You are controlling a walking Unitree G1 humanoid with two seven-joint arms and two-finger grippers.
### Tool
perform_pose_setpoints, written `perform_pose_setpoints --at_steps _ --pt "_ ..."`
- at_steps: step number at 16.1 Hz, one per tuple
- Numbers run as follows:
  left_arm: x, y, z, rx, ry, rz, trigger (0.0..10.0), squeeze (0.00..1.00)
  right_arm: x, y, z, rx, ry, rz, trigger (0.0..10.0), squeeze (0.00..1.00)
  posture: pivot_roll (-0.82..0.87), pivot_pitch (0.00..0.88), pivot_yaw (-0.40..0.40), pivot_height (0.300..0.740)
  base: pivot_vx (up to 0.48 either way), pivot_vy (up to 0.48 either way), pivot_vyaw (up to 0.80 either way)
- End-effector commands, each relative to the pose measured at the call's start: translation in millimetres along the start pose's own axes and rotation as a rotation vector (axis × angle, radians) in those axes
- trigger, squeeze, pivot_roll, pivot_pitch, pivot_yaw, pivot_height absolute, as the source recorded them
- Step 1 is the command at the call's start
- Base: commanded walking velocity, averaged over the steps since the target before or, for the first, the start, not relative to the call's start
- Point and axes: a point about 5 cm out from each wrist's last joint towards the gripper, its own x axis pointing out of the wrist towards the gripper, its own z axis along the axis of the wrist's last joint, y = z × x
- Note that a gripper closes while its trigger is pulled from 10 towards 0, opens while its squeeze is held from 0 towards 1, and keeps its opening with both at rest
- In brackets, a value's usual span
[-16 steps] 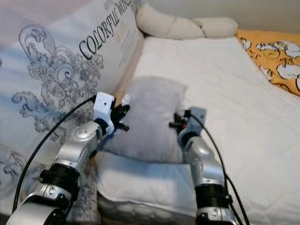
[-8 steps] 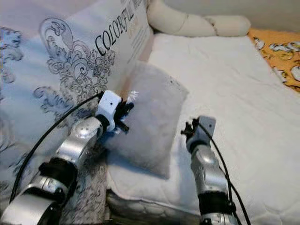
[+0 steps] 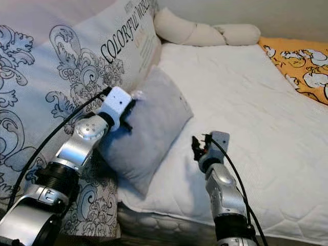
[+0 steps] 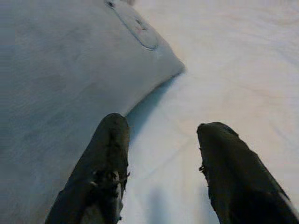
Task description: Clean up the room
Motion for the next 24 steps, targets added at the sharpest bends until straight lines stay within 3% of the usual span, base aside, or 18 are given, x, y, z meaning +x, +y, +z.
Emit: perform_pose_setpoints --at_steps 1,4,6,7,8,11,14,18,22,23,24 --pt "-1.8 6.4 7.0 0.005 -0.015 0.063 10.0 0.00 6.6 12.7 8.3 -0.015 -0.030 0.071 10.0 1.00 -0.03 0.000 0.042 0.740 0.000 0.000 0.00" --pt "-3.9 2.9 1.5 0.035 0.034 0.107 10.0 0.00 24.1 28.5 12.9 -0.018 -0.002 0.160 10.0 1.00 -0.02 0.000 0.038 0.740 0.000 0.000 0.00" --pt "-6.8 2.3 6.0 0.088 0.030 0.149 10.0 0.00 40.0 51.5 5.1 -0.036 0.099 0.217 10.0 0.98 0.01 0.000 0.028 0.740 0.000 0.000 0.00" --pt "-8.5 2.3 8.5 0.100 0.022 0.169 10.0 0.00 43.6 60.1 1.4 -0.022 0.137 0.224 10.0 0.34 0.01 0.000 0.027 0.740 0.000 0.000 0.00" --pt "-10.9 -2.0 14.3 0.099 -0.001 0.163 10.0 0.00 46.7 71.1 -3.9 -0.032 0.186 0.220 10.0 0.00 0.02 0.000 0.024 0.740 0.000 0.000 0.00" --pt "-22.1 -24.5 28.6 0.081 -0.058 0.087 10.0 0.00 51.5 89.4 -2.2 -0.037 0.197 0.203 10.0 0.00 0.07 0.000 0.000 0.740 0.000 0.000 0.00" --pt "-35.7 -48.0 28.8 0.035 -0.036 0.033 10.0 0.00 55.6 92.3 8.6 -0.022 0.155 0.191 10.0 0.00 0.08 0.000 -0.020 0.740 0.000 0.000 0.00" --pt "-44.8 -45.0 19.9 -0.015 0.038 0.101 10.0 0.00 59.7 74.5 24.0 -0.032 0.111 0.153 10.0 0.00 0.09 0.000 -0.050 0.740 0.000 0.000 0.00" --pt "-38.5 -36.7 9.8 -0.133 0.075 0.130 10.0 0.00 58.4 70.6 20.5 -0.051 0.111 0.150 10.0 0.00 0.09 0.000 -0.046 0.740 0.000 0.000 0.00" --pt "-35.1 -32.3 9.3 -0.177 0.070 0.123 10.0 0.00 57.5 69.8 18.4 -0.093 0.108 0.153 10.0 0.73 0.09 0.000 -0.040 0.740 0.000 0.000 0.00" --pt "-31.6 -26.5 11.4 -0.211 0.045 0.114 10.0 0.77 56.4 68.3 17.4 -0.085 0.086 0.162 10.0 1.00 0.09 0.000 -0.037 0.740 0.000 0.000 0.00"
